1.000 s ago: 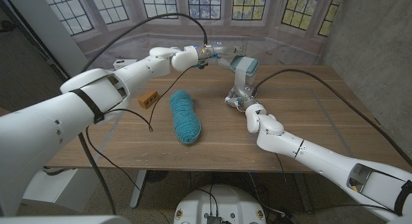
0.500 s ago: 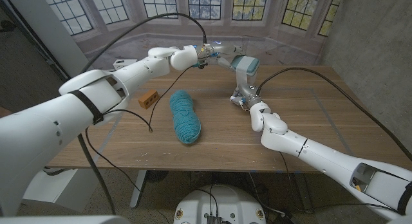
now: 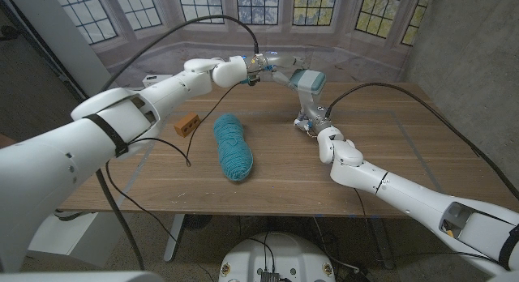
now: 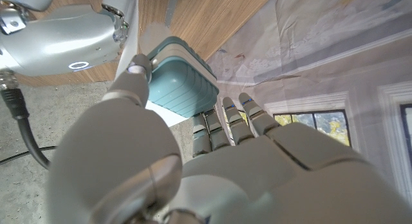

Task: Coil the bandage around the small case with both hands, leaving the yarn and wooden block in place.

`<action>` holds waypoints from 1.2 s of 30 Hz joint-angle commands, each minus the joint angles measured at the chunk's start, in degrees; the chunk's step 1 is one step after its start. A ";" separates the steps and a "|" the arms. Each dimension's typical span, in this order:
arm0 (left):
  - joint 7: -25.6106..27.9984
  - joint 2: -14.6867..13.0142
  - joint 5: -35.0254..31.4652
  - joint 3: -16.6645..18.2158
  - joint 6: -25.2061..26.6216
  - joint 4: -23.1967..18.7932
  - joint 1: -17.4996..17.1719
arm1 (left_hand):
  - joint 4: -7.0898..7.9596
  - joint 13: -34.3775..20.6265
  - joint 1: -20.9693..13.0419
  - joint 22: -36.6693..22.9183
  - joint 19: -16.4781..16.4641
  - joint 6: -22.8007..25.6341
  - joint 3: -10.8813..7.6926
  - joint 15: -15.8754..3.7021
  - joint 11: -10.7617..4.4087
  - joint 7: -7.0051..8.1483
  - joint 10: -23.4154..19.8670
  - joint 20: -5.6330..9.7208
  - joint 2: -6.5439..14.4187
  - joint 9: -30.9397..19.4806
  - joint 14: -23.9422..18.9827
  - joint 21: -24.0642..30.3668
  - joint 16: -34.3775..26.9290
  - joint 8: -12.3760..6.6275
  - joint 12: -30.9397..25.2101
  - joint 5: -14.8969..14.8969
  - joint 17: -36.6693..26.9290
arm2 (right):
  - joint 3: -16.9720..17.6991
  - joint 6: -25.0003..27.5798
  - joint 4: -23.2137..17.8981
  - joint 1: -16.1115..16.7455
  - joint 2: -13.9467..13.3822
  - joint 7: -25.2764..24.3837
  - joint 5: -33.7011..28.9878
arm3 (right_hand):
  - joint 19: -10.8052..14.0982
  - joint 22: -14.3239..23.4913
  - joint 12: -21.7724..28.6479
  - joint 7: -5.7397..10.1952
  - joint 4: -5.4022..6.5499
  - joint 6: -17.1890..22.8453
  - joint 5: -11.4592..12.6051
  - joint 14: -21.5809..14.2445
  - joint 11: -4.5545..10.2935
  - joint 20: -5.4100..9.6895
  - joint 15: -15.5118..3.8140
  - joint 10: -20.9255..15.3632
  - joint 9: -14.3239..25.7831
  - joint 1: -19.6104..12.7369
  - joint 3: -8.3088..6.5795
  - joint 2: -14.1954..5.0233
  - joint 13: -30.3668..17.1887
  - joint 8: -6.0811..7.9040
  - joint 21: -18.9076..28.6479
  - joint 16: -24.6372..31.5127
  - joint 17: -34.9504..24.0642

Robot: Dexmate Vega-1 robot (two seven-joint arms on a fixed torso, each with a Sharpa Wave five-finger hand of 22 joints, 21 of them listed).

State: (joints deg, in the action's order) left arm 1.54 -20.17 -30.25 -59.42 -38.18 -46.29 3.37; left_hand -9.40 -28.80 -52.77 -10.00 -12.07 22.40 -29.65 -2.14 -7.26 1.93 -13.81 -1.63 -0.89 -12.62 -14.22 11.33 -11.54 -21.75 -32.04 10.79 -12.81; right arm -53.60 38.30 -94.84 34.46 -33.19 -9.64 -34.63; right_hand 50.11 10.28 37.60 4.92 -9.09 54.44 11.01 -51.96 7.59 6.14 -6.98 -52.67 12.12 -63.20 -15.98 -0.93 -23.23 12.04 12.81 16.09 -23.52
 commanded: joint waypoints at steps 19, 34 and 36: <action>-0.85 0.94 0.12 0.16 -0.83 0.71 0.31 | 0.59 -0.33 -0.31 -0.24 0.07 0.42 -1.12 0.17 0.22 0.01 -0.21 0.09 0.62 -0.36 -0.05 0.11 0.18 -11.04 -0.30 0.23 -0.01 | 0.68 0.05 2.58 -1.53 -1.38 0.67 -1.19 | 0.03 0.12 -0.14 0.64 0.08 -0.01 0.30 -0.81 0.48 0.49 -6.16 -0.30 0.25 -0.78 -0.36 -0.07 -0.36 0.19 -0.10 -0.34 -0.41; -1.35 0.82 0.83 0.04 -2.09 1.28 0.40 | 0.60 -0.33 -0.28 -0.24 0.06 0.42 -1.04 0.09 0.28 0.05 -0.23 0.05 0.76 -0.35 -0.06 0.12 0.13 -11.04 -0.33 0.23 -0.02 | 1.67 -0.13 1.80 -1.71 -3.08 1.13 -1.70 | -0.01 0.12 -0.26 0.63 0.14 -0.07 0.30 -0.86 0.34 0.56 -6.15 -0.16 0.29 -0.83 -0.37 -0.13 -0.41 0.20 -0.14 -0.55 -0.51; -1.65 0.71 0.97 0.08 -2.14 1.16 0.30 | 0.58 -0.33 -0.27 -0.24 0.07 0.43 -1.02 0.08 0.21 0.07 -0.25 0.09 0.72 -0.35 -0.07 0.12 0.13 -11.04 -0.34 0.23 -0.01 | 1.77 -0.13 1.65 -1.77 -3.27 1.22 -1.89 | -0.01 0.11 -0.26 0.68 0.16 -0.04 0.30 -0.88 0.45 0.58 -6.14 -0.25 0.29 -0.81 -0.38 -0.14 -0.38 0.21 -0.14 -0.61 -0.50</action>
State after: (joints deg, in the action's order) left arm 0.51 -19.21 -29.96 -59.34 -39.72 -45.08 3.81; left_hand -9.40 -28.80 -53.24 -10.00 -12.07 22.34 -29.65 -2.15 -7.26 1.91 -13.81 -1.63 -0.71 -12.66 -14.23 11.33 -11.54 -21.75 -32.04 10.81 -12.81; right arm -52.38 38.21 -92.49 32.95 -35.32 -8.89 -35.85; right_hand 50.11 10.28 37.60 5.23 -9.09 54.13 11.01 -52.54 7.69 6.14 -7.35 -52.78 12.11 -63.44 -15.97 -1.17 -23.49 12.04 12.81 15.66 -23.79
